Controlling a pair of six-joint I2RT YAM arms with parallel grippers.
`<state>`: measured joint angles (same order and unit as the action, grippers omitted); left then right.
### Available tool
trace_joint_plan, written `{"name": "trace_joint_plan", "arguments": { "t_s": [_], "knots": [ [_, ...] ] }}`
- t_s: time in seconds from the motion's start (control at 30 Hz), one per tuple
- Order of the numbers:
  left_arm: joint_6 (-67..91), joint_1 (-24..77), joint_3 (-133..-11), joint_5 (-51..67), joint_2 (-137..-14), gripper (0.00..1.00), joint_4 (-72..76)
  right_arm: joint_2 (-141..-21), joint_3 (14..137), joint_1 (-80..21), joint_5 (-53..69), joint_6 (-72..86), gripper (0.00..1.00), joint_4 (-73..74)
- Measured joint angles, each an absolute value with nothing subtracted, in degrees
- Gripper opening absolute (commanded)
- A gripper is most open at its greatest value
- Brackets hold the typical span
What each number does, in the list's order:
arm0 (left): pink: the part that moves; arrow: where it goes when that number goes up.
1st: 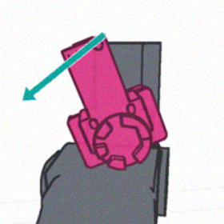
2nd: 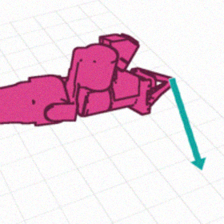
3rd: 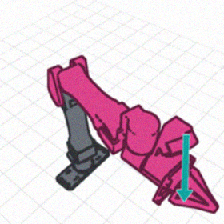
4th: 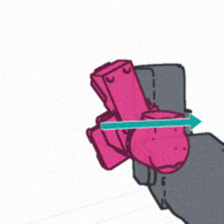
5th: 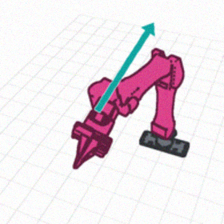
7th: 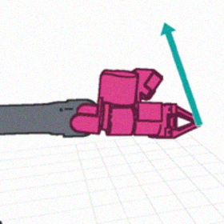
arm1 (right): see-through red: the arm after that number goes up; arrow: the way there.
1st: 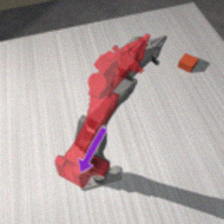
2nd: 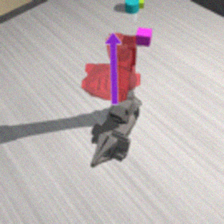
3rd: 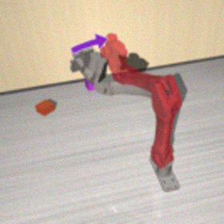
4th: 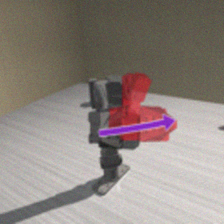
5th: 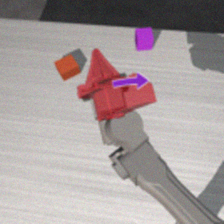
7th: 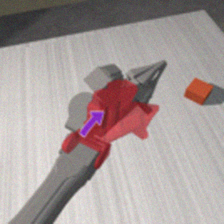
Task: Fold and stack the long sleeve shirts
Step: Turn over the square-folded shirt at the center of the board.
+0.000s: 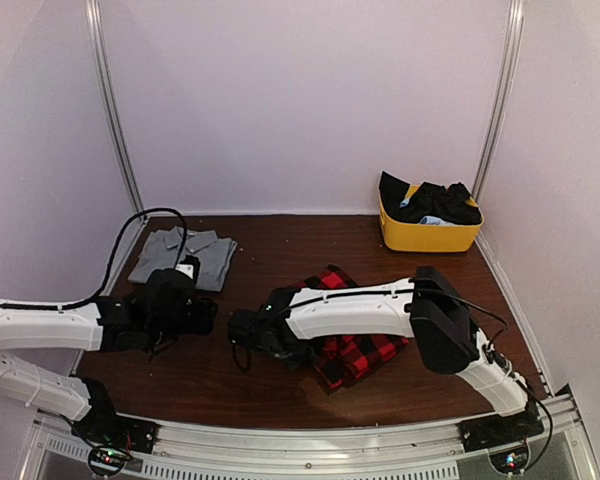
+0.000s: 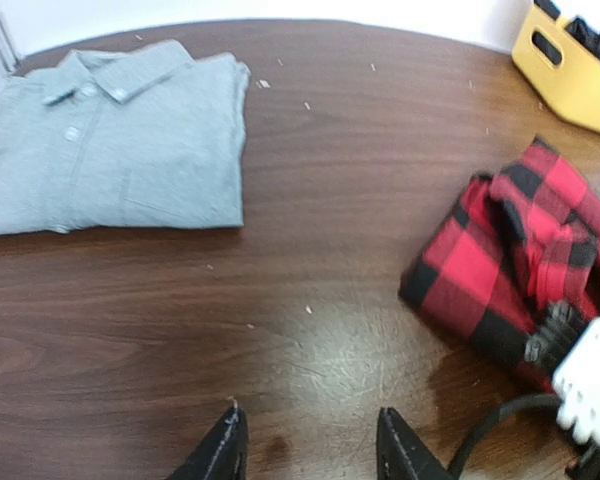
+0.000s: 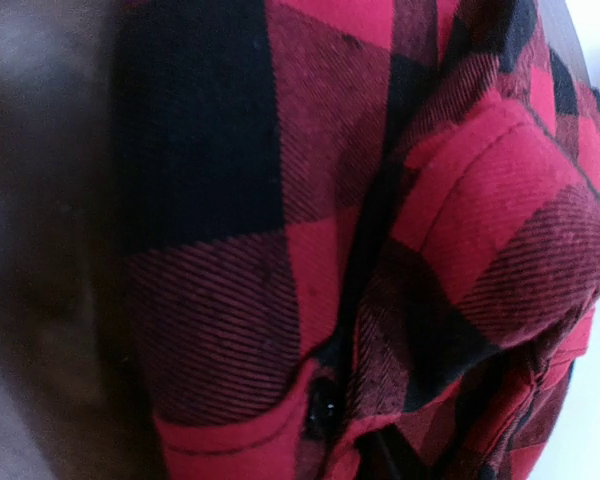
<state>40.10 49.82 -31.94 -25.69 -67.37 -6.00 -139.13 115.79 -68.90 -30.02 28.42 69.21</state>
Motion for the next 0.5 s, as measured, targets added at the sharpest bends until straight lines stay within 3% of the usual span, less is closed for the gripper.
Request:
{"name": "trace_joint_plan", "arguments": {
  "t_s": [0.2, 0.33, 0.5],
  "knots": [
    [40.9, 48.0, -31.0, -28.5, -58.5, 0.48, -9.1, -138.4, 116.7, -72.5, -27.1, 28.7, 0.70, 67.4],
    [40.8, 46.7, -30.7, -29.0, -56.6, 0.48, -10.4, -134.4, 114.1, -73.7, -23.0, 28.3, 0.73, 63.0],
    [40.4, 46.3, -30.6, -28.8, -57.0, 0.48, -11.0, -121.3, 102.2, -74.0, -15.7, 26.4, 0.73, 52.9]
  ]
}}
